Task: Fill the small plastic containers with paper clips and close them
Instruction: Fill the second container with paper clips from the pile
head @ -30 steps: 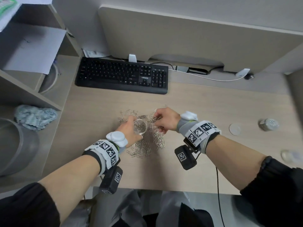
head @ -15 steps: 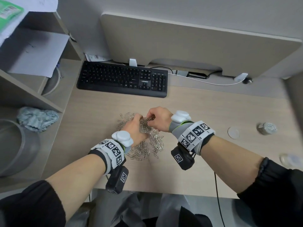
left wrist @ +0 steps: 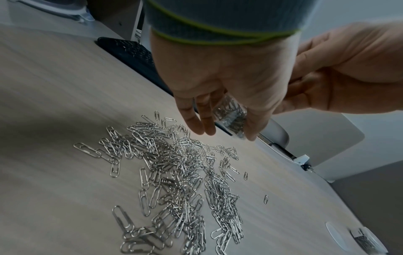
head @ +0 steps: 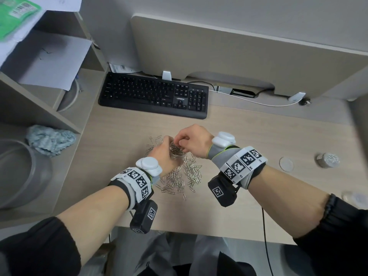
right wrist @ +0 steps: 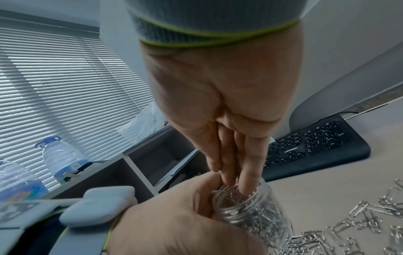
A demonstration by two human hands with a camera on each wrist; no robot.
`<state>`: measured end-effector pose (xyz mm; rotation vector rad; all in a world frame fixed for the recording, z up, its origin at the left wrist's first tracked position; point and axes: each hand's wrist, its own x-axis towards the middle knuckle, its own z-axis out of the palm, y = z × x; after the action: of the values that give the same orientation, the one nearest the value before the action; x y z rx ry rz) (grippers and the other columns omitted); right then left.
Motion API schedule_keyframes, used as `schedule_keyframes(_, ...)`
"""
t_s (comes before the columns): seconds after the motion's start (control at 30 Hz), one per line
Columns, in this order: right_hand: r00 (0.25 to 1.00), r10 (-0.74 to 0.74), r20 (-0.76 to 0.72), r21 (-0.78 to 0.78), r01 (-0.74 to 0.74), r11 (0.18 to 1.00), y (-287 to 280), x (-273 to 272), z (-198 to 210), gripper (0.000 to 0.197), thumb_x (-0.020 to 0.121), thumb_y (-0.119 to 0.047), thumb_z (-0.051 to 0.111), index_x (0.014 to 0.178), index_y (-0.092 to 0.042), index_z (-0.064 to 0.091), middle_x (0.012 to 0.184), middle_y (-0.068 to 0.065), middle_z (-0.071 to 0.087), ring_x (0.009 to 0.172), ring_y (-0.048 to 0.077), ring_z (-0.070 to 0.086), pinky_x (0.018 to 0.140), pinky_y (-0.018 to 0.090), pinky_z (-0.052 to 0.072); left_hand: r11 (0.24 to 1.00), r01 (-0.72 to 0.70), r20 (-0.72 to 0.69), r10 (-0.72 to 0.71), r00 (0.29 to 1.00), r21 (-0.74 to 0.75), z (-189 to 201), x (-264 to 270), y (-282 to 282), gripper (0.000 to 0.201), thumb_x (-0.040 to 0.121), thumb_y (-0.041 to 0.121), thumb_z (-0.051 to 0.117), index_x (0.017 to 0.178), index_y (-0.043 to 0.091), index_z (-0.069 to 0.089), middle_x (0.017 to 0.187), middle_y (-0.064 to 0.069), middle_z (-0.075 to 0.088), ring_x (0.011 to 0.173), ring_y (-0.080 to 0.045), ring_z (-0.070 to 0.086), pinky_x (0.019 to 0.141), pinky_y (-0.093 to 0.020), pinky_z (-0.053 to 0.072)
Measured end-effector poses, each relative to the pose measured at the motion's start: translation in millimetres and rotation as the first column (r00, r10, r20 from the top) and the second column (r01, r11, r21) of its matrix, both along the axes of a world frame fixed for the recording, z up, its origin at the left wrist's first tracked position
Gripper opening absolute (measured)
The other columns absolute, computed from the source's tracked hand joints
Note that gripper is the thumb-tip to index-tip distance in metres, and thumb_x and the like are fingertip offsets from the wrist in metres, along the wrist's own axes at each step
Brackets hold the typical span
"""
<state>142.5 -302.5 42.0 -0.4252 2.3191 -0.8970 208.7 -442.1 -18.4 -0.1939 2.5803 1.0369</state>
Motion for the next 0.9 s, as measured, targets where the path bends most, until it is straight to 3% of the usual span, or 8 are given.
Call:
schedule_keyframes(0.07, 1.0, 0.016, -0.023, -0.004, -0.016, 1.0, 1.0, 1.2, 2.2, 0.026, 0.085, -0.003, 0.054, 0.087, -0.02, 0.075, 0.078, -0.002, 0.069, 0.076, 0.018, 0.065, 0.076, 0.026, 0.052, 1.0, -0.001, 0.008, 0.001, 1.0, 0.002, 0.2, -0.7, -0.5, 0.056, 0.069, 0.041, 0.076, 0.111, 0.028, 0.041, 0.087, 0.005, 0.065, 0.077, -0.02, 0.064, 0.068, -0.037, 0.052)
schedule_keyframes(0.3, 0.99, -0.074, 0.123, -0.164, 0.094, 0.982, 0.9, 6.3, 7.2, 0.032, 0.087, 0.012, 0.041, 0.09, -0.009, 0.064, 0.085, 0.016, 0.069, 0.081, 0.038, 0.071, 0.076, 0.045, 0.06, 1.0, -0.001, 0.024, 0.001, 1.0, 0.004, 1.2, -2.1, -4.1, 0.065, 0.07, 0.04, 0.077, 0.121, 0.025, 0.039, 0.093, 0.002, 0.065, 0.079, -0.02, 0.062, 0.068, -0.036, 0.051)
schedule_keyframes(0.43, 0.979, -0.136, 0.152, -0.22, 0.168, 0.961, 4.3, 0.2, 6.1, 0.028, 0.09, 0.011, 0.039, 0.089, -0.008, 0.06, 0.079, 0.011, 0.066, 0.061, 0.027, 0.063, 0.053, 0.031, 0.054, 1.0, -0.015, 0.024, 0.015, 1.0, -0.004, 1.4, -2.5, -5.9, 0.071, 0.069, 0.039, 0.078, 0.126, 0.023, 0.038, 0.105, 0.001, 0.064, 0.087, -0.024, 0.063, 0.075, -0.037, 0.053)
schedule_keyframes(0.57, 0.967, -0.243, 0.071, -0.05, 0.247, 0.968, 26.1, -19.4, -14.9, 0.023, 0.091, 0.003, 0.043, 0.094, -0.012, 0.061, 0.076, 0.006, 0.064, 0.049, 0.013, 0.057, 0.045, 0.025, 0.047, 0.999, -0.03, 0.034, 0.032, 0.999, -0.036, 0.0, 0.4, -11.7, 0.07, 0.072, 0.036, 0.077, 0.129, 0.022, 0.038, 0.091, 0.0, 0.066, 0.076, -0.021, 0.062, 0.066, -0.033, 0.05)
schedule_keyframes(0.63, 0.963, -0.271, 0.007, 0.098, 0.269, 0.958, 42.0, -28.2, -35.6, 0.019, 0.092, -0.003, 0.047, 0.095, -0.016, 0.061, 0.08, 0.005, 0.064, 0.056, 0.017, 0.061, 0.053, 0.029, 0.053, 0.996, -0.035, 0.051, 0.039, 0.998, -0.077, -1.6, 3.6, -17.1, 0.066, 0.075, 0.029, 0.074, 0.13, 0.02, 0.037, 0.083, -0.002, 0.064, 0.07, -0.022, 0.061, 0.06, -0.035, 0.049)
schedule_keyframes(0.77, 0.972, -0.235, -0.02, 0.396, 0.224, 0.89, 67.1, -37.4, -69.6, 0.016, 0.084, -0.019, 0.053, 0.099, -0.025, 0.055, 0.101, 0.007, 0.064, 0.079, 0.027, 0.065, 0.076, 0.042, 0.059, 0.992, -0.065, 0.07, 0.073, 0.995, -0.108, -4.5, 10.0, -33.4, 0.065, 0.077, 0.03, 0.073, 0.131, 0.023, 0.037, 0.089, -0.005, 0.067, 0.075, -0.025, 0.065, 0.067, -0.039, 0.055)
schedule_keyframes(0.83, 0.984, -0.175, -0.028, 0.494, 0.166, 0.853, 70.3, -41.6, -78.9, 0.025, 0.077, -0.033, 0.053, 0.101, -0.026, 0.052, 0.105, 0.004, 0.057, 0.085, 0.028, 0.063, 0.08, 0.044, 0.057, 0.993, -0.087, 0.069, 0.093, 0.993, -0.082, -7.7, 12.2, -41.9, 0.06, 0.076, 0.03, 0.074, 0.124, 0.027, 0.038, 0.092, -0.003, 0.069, 0.078, -0.024, 0.067, 0.072, -0.042, 0.056)
schedule_keyframes(0.9, 0.988, -0.148, -0.044, 0.549, 0.148, 0.822, 68.9, -45.6, -85.7, 0.031, 0.081, -0.035, 0.053, 0.11, -0.023, 0.051, 0.111, 0.003, 0.049, 0.087, 0.03, 0.062, 0.082, 0.045, 0.056, 0.992, -0.102, 0.071, 0.107, 0.992, -0.076, -10.5, 14.3, -48.6, 0.057, 0.075, 0.03, 0.076, 0.117, 0.03, 0.037, 0.09, 0.0, 0.07, 0.079, -0.022, 0.068, 0.073, -0.042, 0.056)
